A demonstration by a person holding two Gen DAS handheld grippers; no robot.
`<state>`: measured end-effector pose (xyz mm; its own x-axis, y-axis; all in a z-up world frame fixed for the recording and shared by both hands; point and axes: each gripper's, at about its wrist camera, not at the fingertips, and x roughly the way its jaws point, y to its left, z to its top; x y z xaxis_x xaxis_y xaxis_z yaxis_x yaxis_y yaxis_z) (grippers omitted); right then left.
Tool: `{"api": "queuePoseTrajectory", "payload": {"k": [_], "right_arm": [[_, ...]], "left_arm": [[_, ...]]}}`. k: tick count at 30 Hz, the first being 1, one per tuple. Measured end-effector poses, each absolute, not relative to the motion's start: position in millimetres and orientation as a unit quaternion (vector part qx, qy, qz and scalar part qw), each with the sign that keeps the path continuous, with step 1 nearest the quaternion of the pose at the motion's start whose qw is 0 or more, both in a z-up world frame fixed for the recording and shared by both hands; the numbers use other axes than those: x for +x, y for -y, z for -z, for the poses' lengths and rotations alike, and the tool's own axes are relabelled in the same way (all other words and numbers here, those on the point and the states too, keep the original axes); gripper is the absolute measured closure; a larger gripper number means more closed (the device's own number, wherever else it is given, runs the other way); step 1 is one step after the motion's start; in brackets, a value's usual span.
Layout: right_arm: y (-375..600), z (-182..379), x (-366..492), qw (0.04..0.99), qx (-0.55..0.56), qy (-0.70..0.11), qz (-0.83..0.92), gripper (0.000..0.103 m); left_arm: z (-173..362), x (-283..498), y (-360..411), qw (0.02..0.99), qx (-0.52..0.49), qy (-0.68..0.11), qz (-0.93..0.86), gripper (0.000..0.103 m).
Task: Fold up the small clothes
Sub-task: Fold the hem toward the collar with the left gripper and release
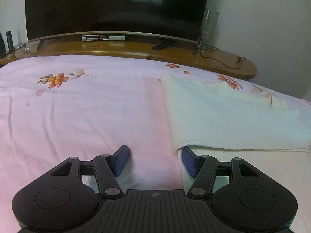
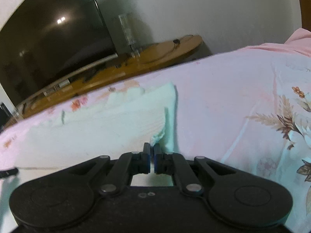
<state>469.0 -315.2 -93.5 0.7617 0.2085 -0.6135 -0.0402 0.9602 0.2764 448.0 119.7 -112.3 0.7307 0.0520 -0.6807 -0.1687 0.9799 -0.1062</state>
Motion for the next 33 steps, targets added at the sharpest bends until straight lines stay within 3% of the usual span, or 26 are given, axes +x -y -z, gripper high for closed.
{"api": "queuePoseTrajectory", "payload": {"k": [4,7,10,16,18,24,33], "right_arm": [[320,89,466,0.926,0.134,-0.346,-0.074,0.098],[326,70,454,0.942,0.122,-0.306,-0.068,0.086],[326,61,464,0.946,0.119,-0.292,-0.076,0.087],[294,73,506,0.948,0.091,-0.291,-0.092,0.087],[286,83,513,0.945,0.068,-0.306,-0.092,0.088],[293,82,495,0.949,0.041,-0.304,-0.075,0.088],[323,75,469,0.942,0.109,-0.305,-0.082,0.083]], "left_arm": [[98,440,-129,0.921,-0.084,-0.377,-0.051,0.042],[74,435,-140,0.939,-0.095,-0.327,-0.052,0.042],[65,468,-130,0.948,-0.095,-0.302,-0.023,0.042],[87,539,-95,0.952,-0.079,-0.296,0.026,0.042],[106,559,-92,0.938,-0.079,-0.336,0.021,0.042],[108,554,-88,0.941,-0.059,-0.332,0.035,0.039],[98,509,-94,0.951,-0.077,-0.298,0.029,0.039]]}}
